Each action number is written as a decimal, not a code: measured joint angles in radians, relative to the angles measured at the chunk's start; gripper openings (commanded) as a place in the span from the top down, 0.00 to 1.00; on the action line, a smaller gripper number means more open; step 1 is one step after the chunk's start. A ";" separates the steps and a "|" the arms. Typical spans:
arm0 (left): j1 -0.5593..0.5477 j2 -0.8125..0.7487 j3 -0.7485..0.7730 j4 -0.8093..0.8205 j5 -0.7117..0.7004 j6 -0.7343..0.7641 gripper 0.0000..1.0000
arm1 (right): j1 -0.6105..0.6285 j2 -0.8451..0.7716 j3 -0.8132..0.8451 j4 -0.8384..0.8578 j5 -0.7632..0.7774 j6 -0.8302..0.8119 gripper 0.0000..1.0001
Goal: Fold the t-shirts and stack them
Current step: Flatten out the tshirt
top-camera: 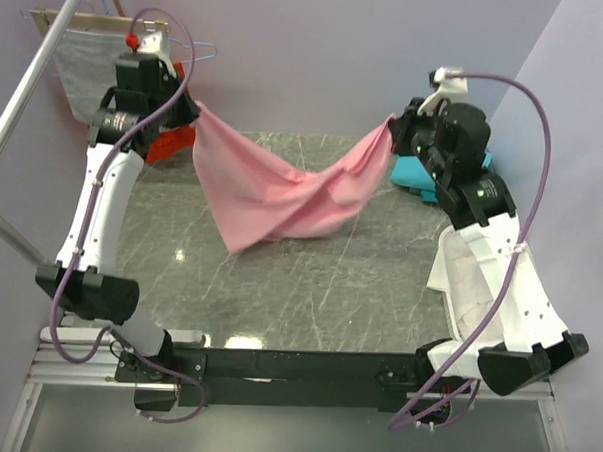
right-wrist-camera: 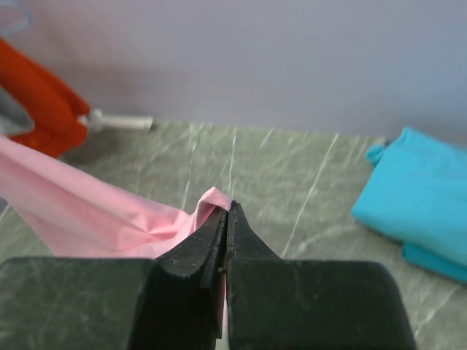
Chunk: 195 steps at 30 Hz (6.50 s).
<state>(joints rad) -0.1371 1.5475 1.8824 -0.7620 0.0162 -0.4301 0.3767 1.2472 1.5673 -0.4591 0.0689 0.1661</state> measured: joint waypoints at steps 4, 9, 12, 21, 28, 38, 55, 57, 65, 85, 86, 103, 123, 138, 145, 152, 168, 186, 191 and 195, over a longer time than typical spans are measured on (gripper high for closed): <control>0.038 0.102 0.199 -0.006 0.045 0.000 0.99 | -0.011 0.064 0.154 0.008 0.028 -0.030 1.00; 0.069 0.083 0.186 0.030 0.097 -0.001 0.99 | -0.011 0.013 0.206 0.037 0.017 -0.058 1.00; 0.069 0.019 0.063 0.051 0.130 -0.002 0.99 | -0.011 -0.082 0.112 0.056 -0.040 -0.043 1.00; 0.069 -0.291 -0.516 0.087 0.268 -0.004 0.99 | 0.087 -0.449 -0.540 -0.029 -0.292 0.136 1.00; 0.069 -0.341 -0.740 0.034 0.298 0.002 0.90 | 0.352 -0.515 -0.730 -0.217 -0.320 0.281 0.19; 0.068 -0.321 -0.764 0.064 0.300 0.000 0.99 | 0.293 -0.406 -0.621 -0.148 0.167 0.267 0.11; 0.068 -0.187 -0.832 0.205 0.334 -0.036 0.99 | -0.046 0.610 -0.215 0.195 -0.085 0.152 0.18; 0.068 -0.176 -0.836 0.207 0.335 -0.036 0.99 | -0.054 0.681 -0.126 0.187 -0.125 0.140 0.18; 0.069 -0.141 -0.842 0.229 0.333 -0.036 0.99 | -0.061 0.952 0.193 0.089 -0.257 0.094 0.20; 0.068 -0.110 -0.848 0.242 0.333 -0.039 0.99 | -0.052 1.168 0.493 -0.242 -0.413 -0.038 0.62; 0.069 -0.110 -0.848 0.242 0.333 -0.039 0.99 | -0.049 1.178 0.502 -0.248 -0.416 -0.044 0.82; 0.069 -0.088 -0.782 0.199 0.264 -0.024 0.99 | -0.041 0.982 0.307 -0.171 -0.354 -0.006 1.00; 0.121 -0.395 -0.326 -0.054 0.024 0.119 0.99 | -0.048 -0.129 -0.035 -0.008 -0.199 0.036 1.00; 0.121 -0.631 0.005 -0.278 0.164 0.150 0.99 | -0.023 -0.515 0.043 -0.171 -0.340 0.091 1.00; 0.120 -0.610 -0.014 -0.291 0.179 0.141 0.99 | -0.023 -0.512 0.040 -0.167 -0.335 0.093 1.00; 0.120 -0.597 -0.292 -0.165 0.182 0.099 0.99 | -0.021 -0.379 -0.137 -0.101 -0.264 0.071 1.00; 0.120 -0.059 -0.688 0.288 0.139 -0.065 0.99 | -0.051 0.439 -0.209 0.144 -0.091 0.051 1.00; 0.115 0.497 -0.317 0.544 -0.095 -0.080 0.00 | -0.122 0.946 0.317 0.209 0.197 0.070 0.06; 0.111 0.386 -0.432 0.562 -0.091 -0.079 0.01 | -0.122 0.786 0.014 0.240 0.200 0.087 0.05; 0.078 0.255 -0.548 0.559 -0.017 -0.088 0.00 | -0.122 0.693 -0.039 0.214 0.150 0.098 0.05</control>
<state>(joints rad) -0.0589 1.8027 1.3346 -0.2031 -0.0006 -0.5182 0.2546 1.9404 1.5280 -0.2447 0.2184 0.2646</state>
